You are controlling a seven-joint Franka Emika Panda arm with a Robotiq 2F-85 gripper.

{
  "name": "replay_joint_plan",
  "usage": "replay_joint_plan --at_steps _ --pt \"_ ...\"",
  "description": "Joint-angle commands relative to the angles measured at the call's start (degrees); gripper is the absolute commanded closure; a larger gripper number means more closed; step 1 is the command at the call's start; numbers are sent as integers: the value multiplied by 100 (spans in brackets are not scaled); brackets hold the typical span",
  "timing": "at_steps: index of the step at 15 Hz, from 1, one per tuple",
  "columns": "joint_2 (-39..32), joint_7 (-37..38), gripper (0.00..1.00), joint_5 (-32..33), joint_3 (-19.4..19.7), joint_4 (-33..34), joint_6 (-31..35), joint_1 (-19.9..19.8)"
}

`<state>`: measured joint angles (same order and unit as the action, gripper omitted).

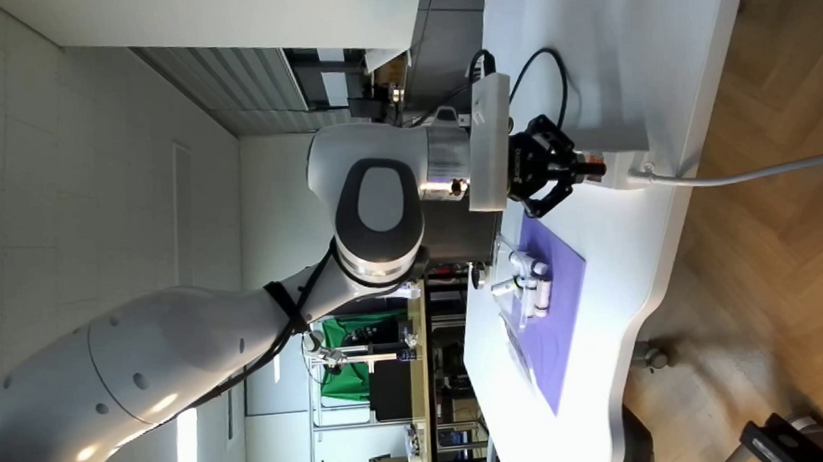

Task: Pick up the bottle from the table and put it inside the clear bowl, turn off the white extension cable, take out one bottle from the clear bowl and place it on the left side of the table

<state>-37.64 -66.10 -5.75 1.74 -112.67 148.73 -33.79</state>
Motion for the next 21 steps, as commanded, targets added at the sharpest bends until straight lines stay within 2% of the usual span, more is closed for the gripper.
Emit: replay_joint_plan --at_steps 1,6,9,16,19,21 --pt "-70 -72 100 -34 -32 -55 181 -29" --pt "-154 -28 100 180 94 -175 435 147" --pt "-180 15 100 587 286 -456 1007 383" --pt "-105 490 100 1755 1044 -1224 2536 1234" --pt "308 763 100 1772 1024 -1531 2651 1399" --pt "571 1062 100 1737 1102 -1653 2428 1629"
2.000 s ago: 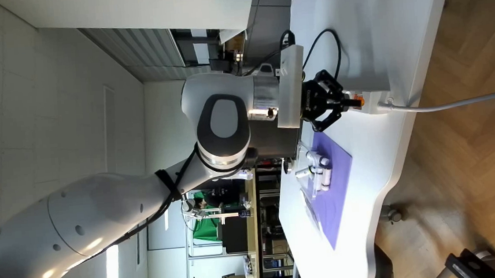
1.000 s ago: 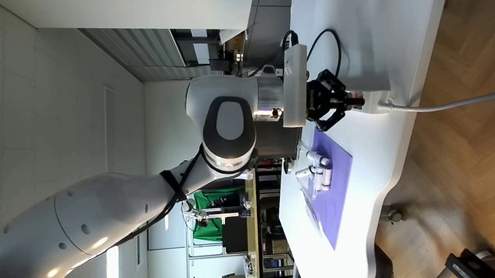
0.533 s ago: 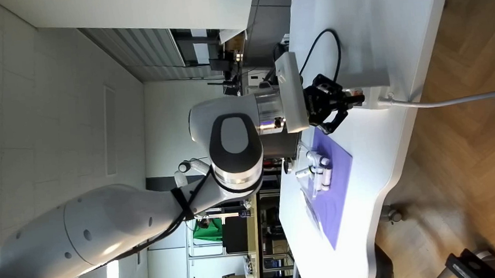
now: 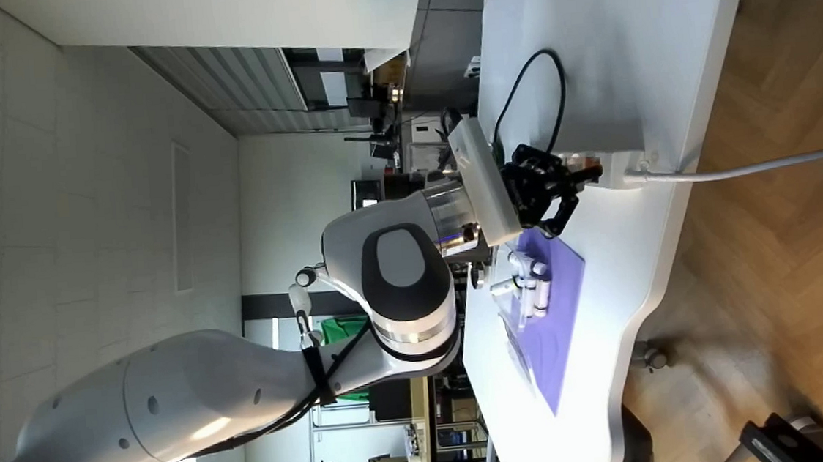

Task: Pick up the bottle from the table and put it inside the clear bowl, turn off the white extension cable, take out one bottle from the clear bowl and place it on the left side of the table

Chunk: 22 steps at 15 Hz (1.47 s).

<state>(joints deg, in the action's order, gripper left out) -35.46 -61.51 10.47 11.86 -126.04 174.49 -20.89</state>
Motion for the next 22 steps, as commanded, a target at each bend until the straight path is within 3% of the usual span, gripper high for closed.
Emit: replay_joint_plan --at_steps 1,3,7,12,16,19,20,21,22 --pt "501 804 100 127 158 -379 -300 509" --pt "755 1233 100 216 341 -531 -467 867" --pt "1140 2478 100 988 1209 -863 -270 1939" --pt "1142 3075 100 1551 1226 -1233 1173 2124" --pt "904 2870 100 1219 1242 -1497 2207 2440" --pt "868 2813 100 960 947 -1565 2520 2526" --pt "916 2859 100 692 1007 -1536 2328 2769" --pt "924 2944 100 325 1325 -1465 1872 3261" --pt "817 2751 99 672 965 -1467 2226 2662"
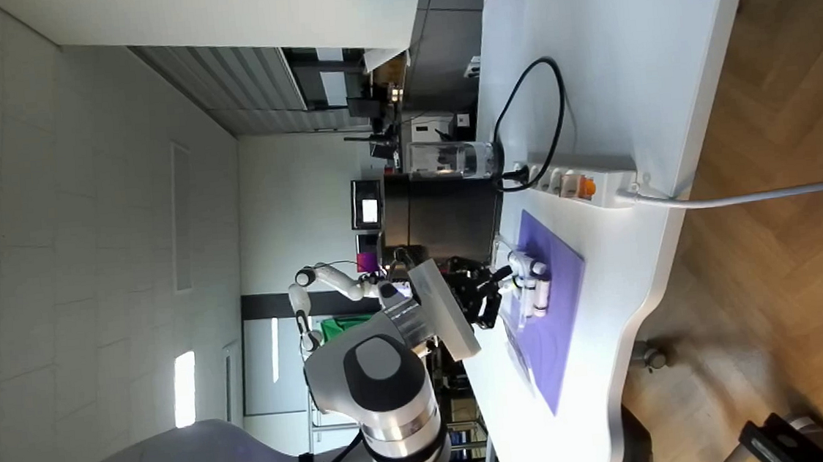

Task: Pick up the bottle from the table and put it inside the clear bowl, turn off the white extension cable, take out one bottle from the clear bowl and place it on the left side of the table

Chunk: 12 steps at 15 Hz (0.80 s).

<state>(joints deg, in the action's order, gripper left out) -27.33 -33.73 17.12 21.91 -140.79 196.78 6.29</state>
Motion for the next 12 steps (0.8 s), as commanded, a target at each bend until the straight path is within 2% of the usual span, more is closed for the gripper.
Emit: replay_joint_plan --at_steps 1,2,3,4,7,8,10,12 --pt "3 15 99 -169 79 26 -150 193" --pt "6 43 99 -255 158 36 -228 370" --pt "7 54 74 -302 198 38 -255 464" --pt "13 -71 74 -211 286 4 -225 440" --pt "270 -152 55 -126 198 -276 365 80" --pt "644 -219 47 -50 138 -238 133 -19" --pt "931 -281 34 68 78 -412 199 -192" --pt "1352 -236 21 321 -201 -561 -18 -509"
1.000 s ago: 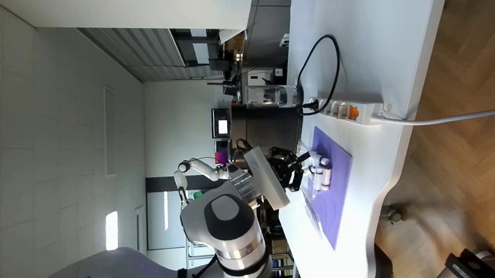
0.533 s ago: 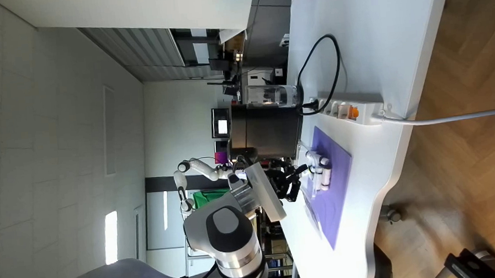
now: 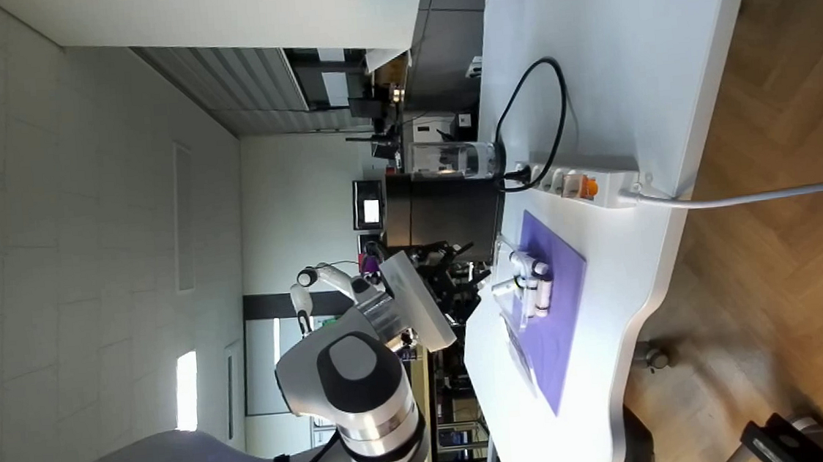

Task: Pick up the bottle from the table and put it inside the clear bowl, turn off the white extension cable, take out one bottle from the clear bowl and place it on the left side of the table

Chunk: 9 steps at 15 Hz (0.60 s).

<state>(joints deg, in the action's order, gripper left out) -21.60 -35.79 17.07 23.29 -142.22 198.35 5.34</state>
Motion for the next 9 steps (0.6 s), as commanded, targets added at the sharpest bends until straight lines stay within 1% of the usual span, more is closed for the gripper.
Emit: replay_joint_plan --at_steps 1,2,3,4,5,6,7,9 --pt "948 119 13 469 -627 -466 -306 -650" --pt "1059 401 7 789 -941 -483 -439 -947" --pt "997 505 2 807 -1130 -429 -444 -1050" --pt "908 572 0 728 -1207 -344 -507 -1056" --pt "849 609 0 728 -1392 -290 -744 -1180" --pt "867 313 4 610 -1134 -327 -522 -981" --pt "859 395 0 687 -1292 -315 -639 -1100" --pt "831 441 0 697 -1369 -316 -693 -1136"
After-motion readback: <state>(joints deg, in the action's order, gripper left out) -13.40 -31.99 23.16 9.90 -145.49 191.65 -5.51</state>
